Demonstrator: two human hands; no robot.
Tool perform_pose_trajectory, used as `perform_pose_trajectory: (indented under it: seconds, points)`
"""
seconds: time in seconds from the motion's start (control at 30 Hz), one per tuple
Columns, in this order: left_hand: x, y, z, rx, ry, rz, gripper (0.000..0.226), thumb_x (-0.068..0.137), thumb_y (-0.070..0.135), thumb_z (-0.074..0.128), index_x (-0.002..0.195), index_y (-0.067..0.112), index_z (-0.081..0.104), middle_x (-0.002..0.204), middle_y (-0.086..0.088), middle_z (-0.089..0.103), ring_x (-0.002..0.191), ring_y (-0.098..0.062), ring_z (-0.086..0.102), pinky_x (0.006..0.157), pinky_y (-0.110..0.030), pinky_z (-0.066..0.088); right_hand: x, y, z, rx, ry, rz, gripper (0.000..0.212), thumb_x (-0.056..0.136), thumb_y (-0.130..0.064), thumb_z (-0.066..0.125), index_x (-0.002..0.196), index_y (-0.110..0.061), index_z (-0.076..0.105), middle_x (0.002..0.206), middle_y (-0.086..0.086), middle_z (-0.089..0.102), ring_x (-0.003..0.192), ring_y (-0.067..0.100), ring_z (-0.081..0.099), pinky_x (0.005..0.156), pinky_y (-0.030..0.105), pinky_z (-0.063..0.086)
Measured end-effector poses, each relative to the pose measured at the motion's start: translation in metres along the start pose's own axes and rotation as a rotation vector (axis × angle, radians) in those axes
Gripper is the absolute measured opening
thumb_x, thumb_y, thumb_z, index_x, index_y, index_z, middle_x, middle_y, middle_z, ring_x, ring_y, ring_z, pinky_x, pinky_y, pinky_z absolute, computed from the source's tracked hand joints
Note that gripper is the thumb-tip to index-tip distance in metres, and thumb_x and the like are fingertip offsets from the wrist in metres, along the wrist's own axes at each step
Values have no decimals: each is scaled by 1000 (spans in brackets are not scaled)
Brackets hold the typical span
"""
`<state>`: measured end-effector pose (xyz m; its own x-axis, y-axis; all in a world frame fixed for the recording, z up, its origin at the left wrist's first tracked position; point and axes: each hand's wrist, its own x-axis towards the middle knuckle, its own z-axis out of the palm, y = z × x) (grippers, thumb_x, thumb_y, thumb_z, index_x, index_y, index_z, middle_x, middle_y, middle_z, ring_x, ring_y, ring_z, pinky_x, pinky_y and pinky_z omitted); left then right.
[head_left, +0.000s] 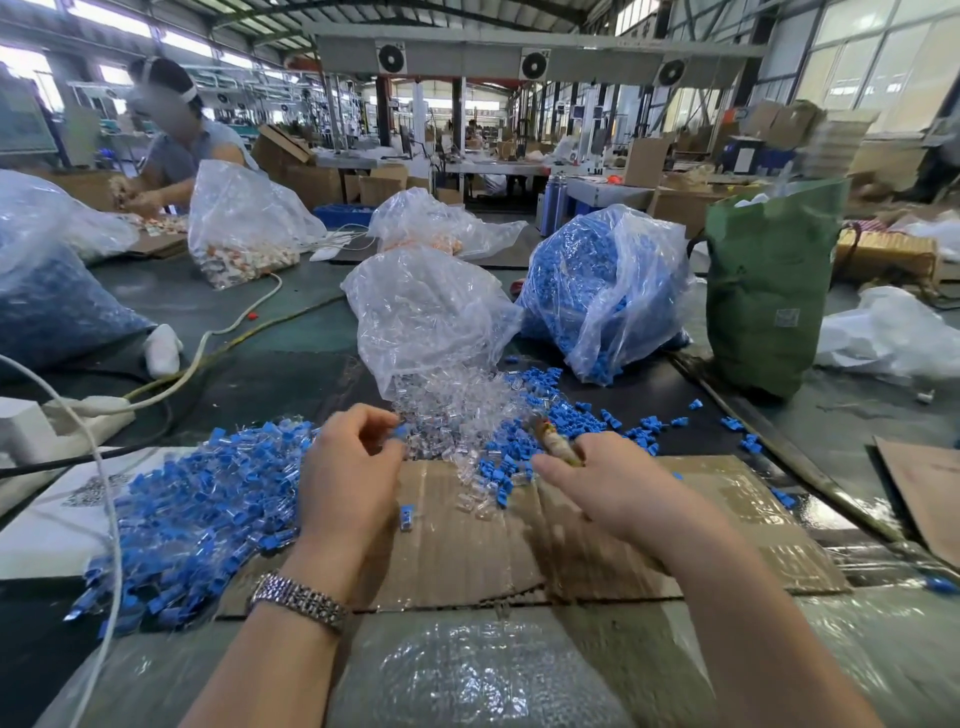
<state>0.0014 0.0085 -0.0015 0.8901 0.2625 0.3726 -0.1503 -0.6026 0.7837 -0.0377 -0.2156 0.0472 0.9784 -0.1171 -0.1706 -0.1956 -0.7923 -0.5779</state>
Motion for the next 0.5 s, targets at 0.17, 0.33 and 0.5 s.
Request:
perform_pose_trajectory:
  seconds: [0.17, 0.33, 0.5]
  points:
    - [-9, 11, 2, 112, -159, 214, 21, 87, 12, 69, 97, 30, 67, 97, 16, 56, 100, -7, 52, 101, -47, 43, 10, 32, 5, -423, 174, 114, 36, 96, -55, 54, 86, -22, 48, 109, 6, 58, 88, 22, 56, 78, 38, 47]
    - [-16, 11, 5, 208, -467, 327, 8, 88, 35, 67, 85, 41, 62, 92, 21, 58, 97, 6, 49, 106, -39, 32, 12, 36, 15, -545, 246, 150, 49, 94, -58, 55, 126, -20, 54, 130, 10, 45, 121, 29, 46, 98, 47, 42]
    - [-16, 7, 7, 314, -524, 351, 11, 88, 48, 69, 87, 40, 62, 92, 24, 58, 97, 11, 46, 109, -40, 27, 11, 13, 22, -424, 273, -238, 23, 96, -33, 62, 119, -33, 57, 124, -6, 51, 120, 17, 43, 103, 46, 35]
